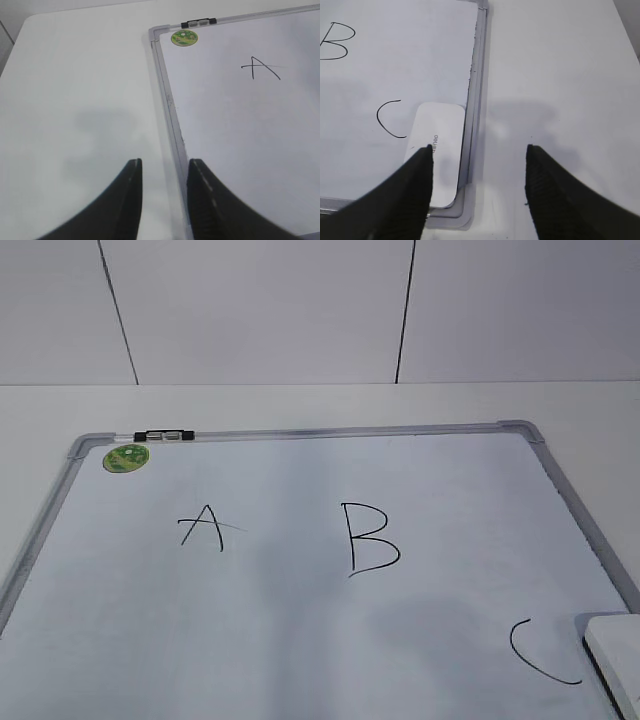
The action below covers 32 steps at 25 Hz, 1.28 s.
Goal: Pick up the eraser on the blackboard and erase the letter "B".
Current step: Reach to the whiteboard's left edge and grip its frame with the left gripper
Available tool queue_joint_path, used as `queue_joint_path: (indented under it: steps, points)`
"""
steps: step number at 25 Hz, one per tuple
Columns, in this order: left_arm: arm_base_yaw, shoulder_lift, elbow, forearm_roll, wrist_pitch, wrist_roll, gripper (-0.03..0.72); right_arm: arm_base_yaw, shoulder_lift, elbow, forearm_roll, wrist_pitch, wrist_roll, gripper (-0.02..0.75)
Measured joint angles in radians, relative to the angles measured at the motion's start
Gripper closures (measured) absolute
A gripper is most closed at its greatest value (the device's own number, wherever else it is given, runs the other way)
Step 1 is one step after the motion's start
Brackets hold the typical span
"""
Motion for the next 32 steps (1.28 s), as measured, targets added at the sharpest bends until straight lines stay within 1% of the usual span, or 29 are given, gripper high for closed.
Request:
queue_joint_path:
  steps: [9, 15, 25, 28, 32]
  points:
    - [0.0, 0.0, 0.0, 0.0, 0.0, 0.0, 0.449, 0.0, 0.0, 0.0, 0.0, 0.0, 0.0, 0.296]
    - [0.0, 0.0, 0.0, 0.0, 0.0, 0.0, 0.449, 0.0, 0.0, 0.0, -0.071, -0.005, 0.0, 0.296]
    - [0.0, 0.0, 0.0, 0.0, 0.0, 0.0, 0.449, 0.0, 0.0, 0.0, -0.077, -0.009, 0.003, 0.296]
    - [0.0, 0.0, 0.0, 0.0, 0.0, 0.0, 0.449, 0.0, 0.0, -0.002, -0.075, -0.011, 0.029, 0.296]
    - [0.0, 0.009, 0.0, 0.0, 0.0, 0.0, 0.449, 0.0, 0.0, -0.008, -0.054, -0.011, 0.125, 0.296]
